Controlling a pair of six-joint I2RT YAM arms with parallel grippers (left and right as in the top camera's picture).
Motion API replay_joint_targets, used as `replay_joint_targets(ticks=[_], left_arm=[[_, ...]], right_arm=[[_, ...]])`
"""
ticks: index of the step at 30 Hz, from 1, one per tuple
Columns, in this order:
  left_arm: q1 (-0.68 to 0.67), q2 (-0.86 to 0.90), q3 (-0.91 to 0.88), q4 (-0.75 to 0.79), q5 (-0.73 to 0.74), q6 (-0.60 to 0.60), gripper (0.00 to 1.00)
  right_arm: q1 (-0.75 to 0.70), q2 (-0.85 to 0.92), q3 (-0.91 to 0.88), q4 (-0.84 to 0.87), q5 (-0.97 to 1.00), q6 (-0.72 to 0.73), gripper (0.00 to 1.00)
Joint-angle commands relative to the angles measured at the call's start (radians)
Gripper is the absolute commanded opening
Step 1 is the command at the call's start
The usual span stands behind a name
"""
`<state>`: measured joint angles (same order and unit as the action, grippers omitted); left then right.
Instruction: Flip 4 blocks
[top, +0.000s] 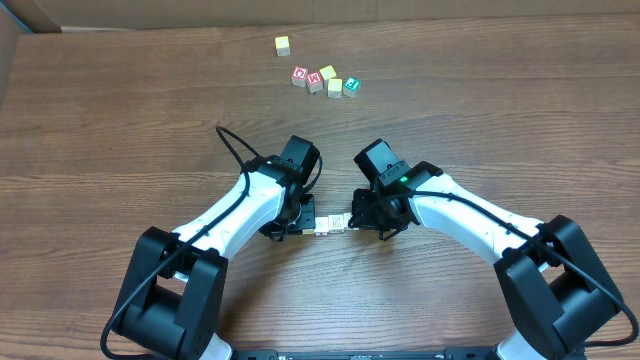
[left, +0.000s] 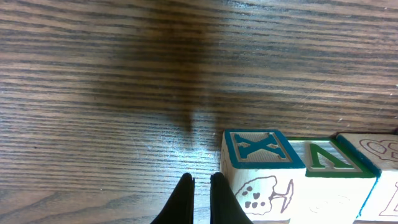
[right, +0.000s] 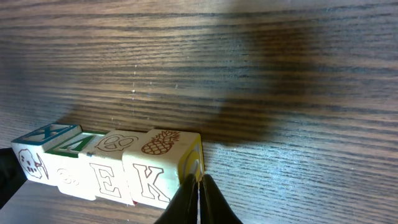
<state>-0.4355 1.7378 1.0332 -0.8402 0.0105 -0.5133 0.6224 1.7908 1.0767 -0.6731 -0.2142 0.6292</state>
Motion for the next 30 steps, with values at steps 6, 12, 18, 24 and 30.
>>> replay_joint_targets(ticks=[6, 12, 18, 24, 30], left_arm=[[0.003, 0.010, -0.006, 0.026, 0.016, 0.020, 0.04], [0.003, 0.010, -0.006, 0.029, 0.016, 0.019, 0.04], [0.003, 0.010, -0.006, 0.031, 0.016, 0.019, 0.04], [0.003, 0.010, -0.006, 0.045, 0.016, 0.019, 0.04], [0.003, 0.010, -0.006, 0.056, 0.016, 0.019, 0.04]], right_arm=[[0.005, -0.010, -0.006, 0.006, -0.050, 0.004, 0.06], [0.005, -0.010, -0.013, 0.007, -0.040, 0.004, 0.07], [0.005, -0.010, -0.029, 0.010, -0.014, 0.107, 0.07], [0.005, -0.010, -0.029, 0.024, -0.014, 0.109, 0.07], [0.005, -0.010, -0.029, 0.042, -0.011, 0.143, 0.07]])
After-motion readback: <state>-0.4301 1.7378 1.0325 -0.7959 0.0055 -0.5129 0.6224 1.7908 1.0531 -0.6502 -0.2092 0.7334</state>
